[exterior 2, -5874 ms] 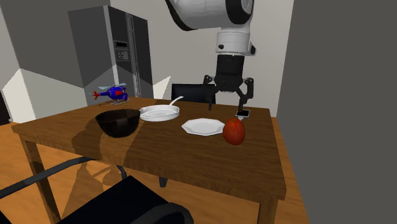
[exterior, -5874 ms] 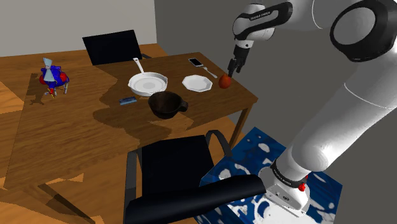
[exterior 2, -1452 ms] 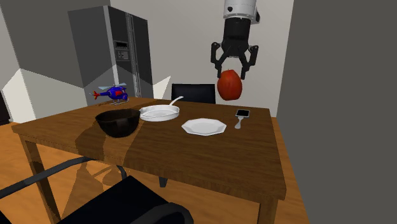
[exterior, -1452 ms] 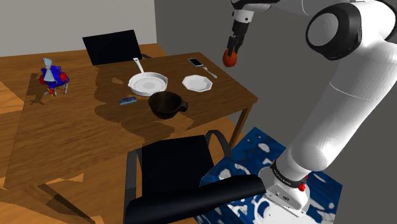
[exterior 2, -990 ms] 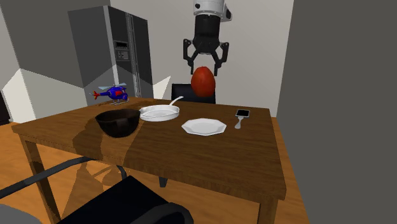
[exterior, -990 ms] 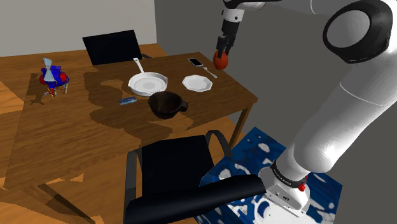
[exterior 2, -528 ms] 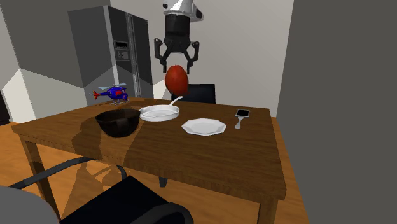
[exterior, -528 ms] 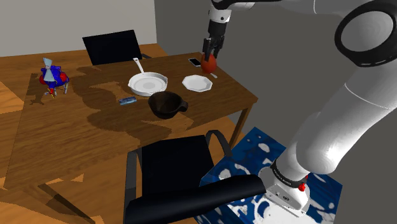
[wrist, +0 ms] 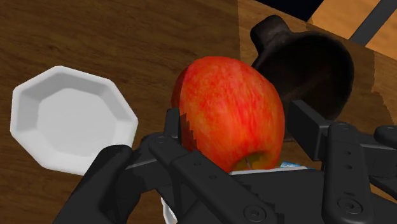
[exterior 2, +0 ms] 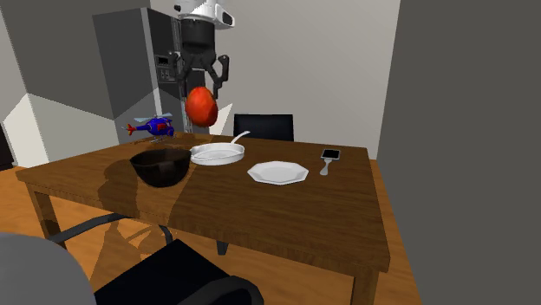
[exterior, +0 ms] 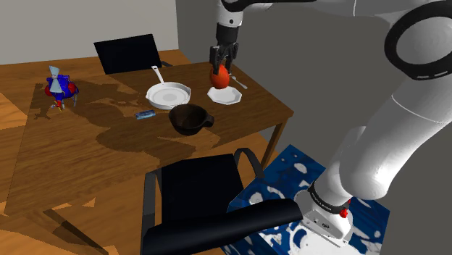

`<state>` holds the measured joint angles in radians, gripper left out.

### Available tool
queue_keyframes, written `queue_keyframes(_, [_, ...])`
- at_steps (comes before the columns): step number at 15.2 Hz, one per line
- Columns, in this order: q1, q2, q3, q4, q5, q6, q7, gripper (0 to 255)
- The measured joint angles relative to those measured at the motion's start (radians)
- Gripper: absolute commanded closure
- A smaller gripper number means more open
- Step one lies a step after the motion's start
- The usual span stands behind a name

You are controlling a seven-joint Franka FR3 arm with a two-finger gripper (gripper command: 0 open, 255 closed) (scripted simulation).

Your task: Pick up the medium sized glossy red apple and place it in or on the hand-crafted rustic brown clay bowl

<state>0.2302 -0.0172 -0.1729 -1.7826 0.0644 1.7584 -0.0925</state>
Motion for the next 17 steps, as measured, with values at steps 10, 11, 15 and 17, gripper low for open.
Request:
queue_keyframes(10, [0.108, 0.078, 0.105, 0.116, 0.007, -0.024, 0.215, 255])
queue_keyframes(11, [0.111, 0.081, 0.108, 0.109, 0.007, -0.014, 0.219, 255])
queue_keyframes(15, [0.113, 0.081, 0.109, 0.060, 0.008, 0.035, 0.220, 255])
queue_keyframes(17, [0.113, 0.083, 0.110, 0.034, 0.008, 0.063, 0.220, 255])
